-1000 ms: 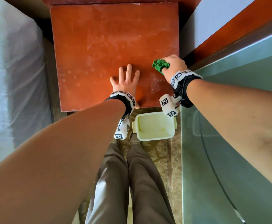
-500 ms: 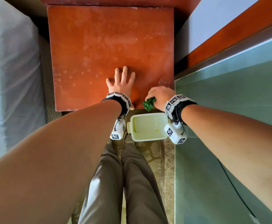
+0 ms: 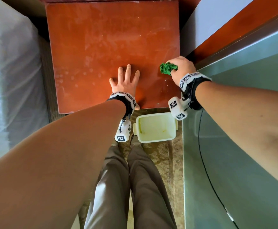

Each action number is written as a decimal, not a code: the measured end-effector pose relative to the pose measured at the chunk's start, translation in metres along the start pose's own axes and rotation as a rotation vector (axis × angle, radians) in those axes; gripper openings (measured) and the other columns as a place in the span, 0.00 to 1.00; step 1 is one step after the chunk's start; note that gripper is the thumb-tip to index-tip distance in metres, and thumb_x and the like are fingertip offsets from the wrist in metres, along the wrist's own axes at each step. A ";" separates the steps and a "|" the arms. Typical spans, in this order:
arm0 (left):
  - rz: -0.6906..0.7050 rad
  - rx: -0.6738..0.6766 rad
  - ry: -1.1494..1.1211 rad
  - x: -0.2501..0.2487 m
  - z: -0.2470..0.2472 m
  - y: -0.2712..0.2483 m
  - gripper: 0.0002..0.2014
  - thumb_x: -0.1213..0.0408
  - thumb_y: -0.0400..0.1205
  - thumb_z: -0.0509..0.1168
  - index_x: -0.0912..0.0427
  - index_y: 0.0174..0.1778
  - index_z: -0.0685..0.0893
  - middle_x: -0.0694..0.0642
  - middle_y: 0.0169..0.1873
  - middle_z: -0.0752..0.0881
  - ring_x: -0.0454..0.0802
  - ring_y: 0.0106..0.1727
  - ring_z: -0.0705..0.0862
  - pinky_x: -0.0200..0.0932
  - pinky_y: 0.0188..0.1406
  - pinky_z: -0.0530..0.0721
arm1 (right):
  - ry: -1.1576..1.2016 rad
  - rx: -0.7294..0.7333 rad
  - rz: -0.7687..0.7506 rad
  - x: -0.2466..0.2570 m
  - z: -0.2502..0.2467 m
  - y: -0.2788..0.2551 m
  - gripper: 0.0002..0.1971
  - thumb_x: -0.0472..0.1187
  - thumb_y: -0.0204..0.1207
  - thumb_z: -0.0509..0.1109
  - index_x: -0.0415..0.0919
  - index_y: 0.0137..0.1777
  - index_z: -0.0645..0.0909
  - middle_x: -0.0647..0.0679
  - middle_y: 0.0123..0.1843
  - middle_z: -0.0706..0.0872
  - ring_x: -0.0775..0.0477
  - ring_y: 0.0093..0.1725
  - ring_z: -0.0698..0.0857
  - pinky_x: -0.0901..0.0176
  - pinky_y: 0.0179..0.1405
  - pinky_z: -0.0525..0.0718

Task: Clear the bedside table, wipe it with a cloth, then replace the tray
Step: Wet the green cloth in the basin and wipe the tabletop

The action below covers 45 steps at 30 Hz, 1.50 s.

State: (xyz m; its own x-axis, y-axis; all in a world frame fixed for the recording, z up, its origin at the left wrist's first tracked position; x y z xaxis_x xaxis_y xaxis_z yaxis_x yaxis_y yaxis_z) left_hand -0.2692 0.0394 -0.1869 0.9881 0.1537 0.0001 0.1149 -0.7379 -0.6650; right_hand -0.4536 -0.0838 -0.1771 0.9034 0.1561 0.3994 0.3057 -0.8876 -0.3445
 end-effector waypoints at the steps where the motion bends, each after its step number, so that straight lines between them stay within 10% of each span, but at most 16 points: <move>1: 0.000 0.000 0.000 0.000 0.000 0.000 0.76 0.36 0.51 0.83 0.47 0.85 0.37 0.57 0.84 0.33 0.66 0.85 0.38 0.76 0.76 0.58 | -0.008 0.019 -0.048 0.000 0.003 -0.007 0.23 0.30 0.72 0.62 0.48 0.63 0.85 0.49 0.64 0.84 0.44 0.61 0.83 0.58 0.62 0.81; 12: -0.010 0.009 -0.008 0.000 -0.002 0.001 0.76 0.38 0.52 0.85 0.46 0.85 0.37 0.57 0.84 0.32 0.66 0.85 0.37 0.76 0.76 0.58 | -0.155 0.395 -0.276 0.000 0.023 -0.068 0.21 0.31 0.72 0.65 0.56 0.57 0.87 0.58 0.61 0.84 0.48 0.60 0.83 0.51 0.55 0.85; 17: -0.003 0.014 -0.002 0.001 0.000 0.002 0.76 0.37 0.52 0.83 0.47 0.85 0.36 0.57 0.84 0.32 0.66 0.85 0.37 0.76 0.76 0.57 | 0.060 -0.024 -0.082 -0.006 0.000 -0.033 0.20 0.28 0.71 0.63 0.45 0.56 0.89 0.50 0.58 0.87 0.48 0.56 0.85 0.67 0.54 0.78; 20: -0.002 0.004 -0.002 0.001 0.001 0.002 0.76 0.37 0.52 0.84 0.46 0.85 0.36 0.56 0.84 0.32 0.65 0.85 0.37 0.75 0.76 0.58 | 0.043 -0.096 -0.010 -0.013 -0.010 -0.007 0.23 0.29 0.71 0.61 0.46 0.61 0.86 0.48 0.63 0.84 0.44 0.61 0.82 0.60 0.60 0.80; 45: -0.007 0.008 -0.010 -0.001 -0.002 -0.002 0.76 0.37 0.52 0.84 0.46 0.85 0.36 0.56 0.84 0.32 0.65 0.85 0.37 0.75 0.77 0.57 | -0.097 0.107 -0.055 -0.036 0.012 -0.080 0.23 0.28 0.72 0.68 0.53 0.61 0.87 0.56 0.63 0.84 0.49 0.59 0.83 0.63 0.49 0.80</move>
State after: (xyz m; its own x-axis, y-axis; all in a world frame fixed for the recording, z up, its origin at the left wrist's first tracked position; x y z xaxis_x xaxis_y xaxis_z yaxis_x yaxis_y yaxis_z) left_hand -0.2697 0.0390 -0.1842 0.9862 0.1654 -0.0023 0.1210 -0.7313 -0.6712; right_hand -0.5073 -0.0129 -0.1741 0.9078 0.2488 0.3377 0.3808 -0.8264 -0.4149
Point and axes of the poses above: each hand's wrist, its own y-axis towards the middle knuckle, its own z-axis out of the palm, x = y × z, the point moved 2 cm from there along y, towards the middle knuckle
